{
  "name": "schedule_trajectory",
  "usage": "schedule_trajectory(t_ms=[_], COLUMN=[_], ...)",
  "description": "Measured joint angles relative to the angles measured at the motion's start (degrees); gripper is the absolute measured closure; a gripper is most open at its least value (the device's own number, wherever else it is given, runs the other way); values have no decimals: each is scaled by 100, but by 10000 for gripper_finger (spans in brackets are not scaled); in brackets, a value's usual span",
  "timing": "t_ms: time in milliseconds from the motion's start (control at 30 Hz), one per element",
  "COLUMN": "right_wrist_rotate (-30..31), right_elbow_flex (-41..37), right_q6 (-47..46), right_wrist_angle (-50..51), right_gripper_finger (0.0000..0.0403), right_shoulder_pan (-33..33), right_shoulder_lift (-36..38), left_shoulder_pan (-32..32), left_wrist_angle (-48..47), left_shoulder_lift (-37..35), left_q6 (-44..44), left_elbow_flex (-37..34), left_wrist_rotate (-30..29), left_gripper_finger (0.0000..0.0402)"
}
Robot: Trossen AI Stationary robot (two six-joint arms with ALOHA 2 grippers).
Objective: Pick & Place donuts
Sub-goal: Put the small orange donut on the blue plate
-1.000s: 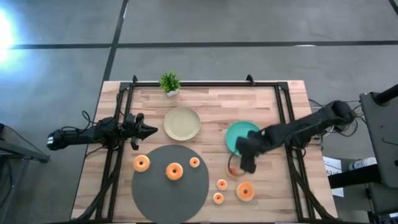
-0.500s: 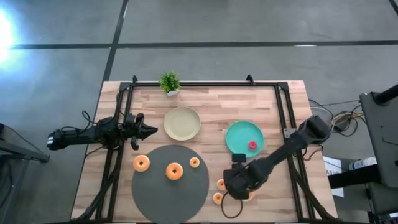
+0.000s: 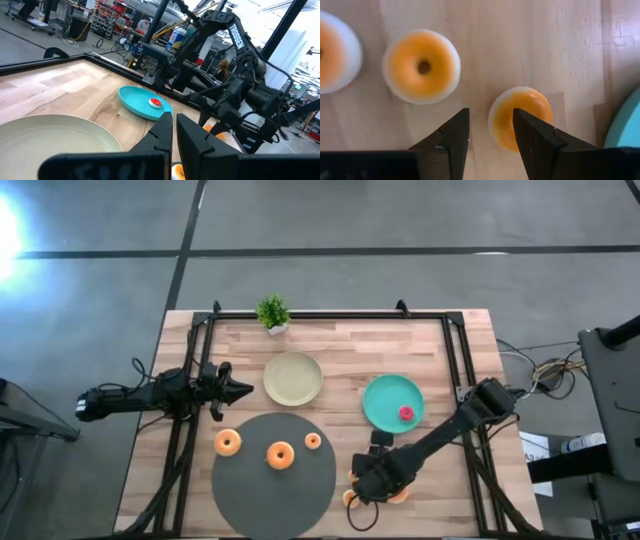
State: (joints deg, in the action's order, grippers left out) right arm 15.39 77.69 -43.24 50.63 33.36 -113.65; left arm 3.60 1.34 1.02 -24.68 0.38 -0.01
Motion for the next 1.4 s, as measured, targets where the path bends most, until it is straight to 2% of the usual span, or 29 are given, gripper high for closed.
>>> schedule_trajectory(t_ms=[200, 467, 867, 1167, 1400], right_wrist_rotate=[25, 291, 225, -153, -443], right_elbow_flex=[4, 81, -17, -265, -247], right_q6=[-295, -788, -933, -1049, -1425], right_wrist_angle=[309, 595, 603, 450, 407], right_gripper_finger=[266, 238, 227, 256, 312], right_shoulder_pan=[0, 4, 39, 33, -28], right_shoulder_lift=[-98, 199, 8, -44, 46], left_shoulder_pan=[0, 0, 0, 2, 0], left_wrist_angle=[2, 2, 0, 0, 0], left_shoulder_lift=[0, 0, 0, 0, 0], left_q6=[-1, -93, -99, -104, -106], left_elbow_flex=[0, 0, 0, 0, 0], left_wrist_rotate=[2, 2, 0, 2, 0], left_gripper_finger=[401, 401, 401, 401, 401])
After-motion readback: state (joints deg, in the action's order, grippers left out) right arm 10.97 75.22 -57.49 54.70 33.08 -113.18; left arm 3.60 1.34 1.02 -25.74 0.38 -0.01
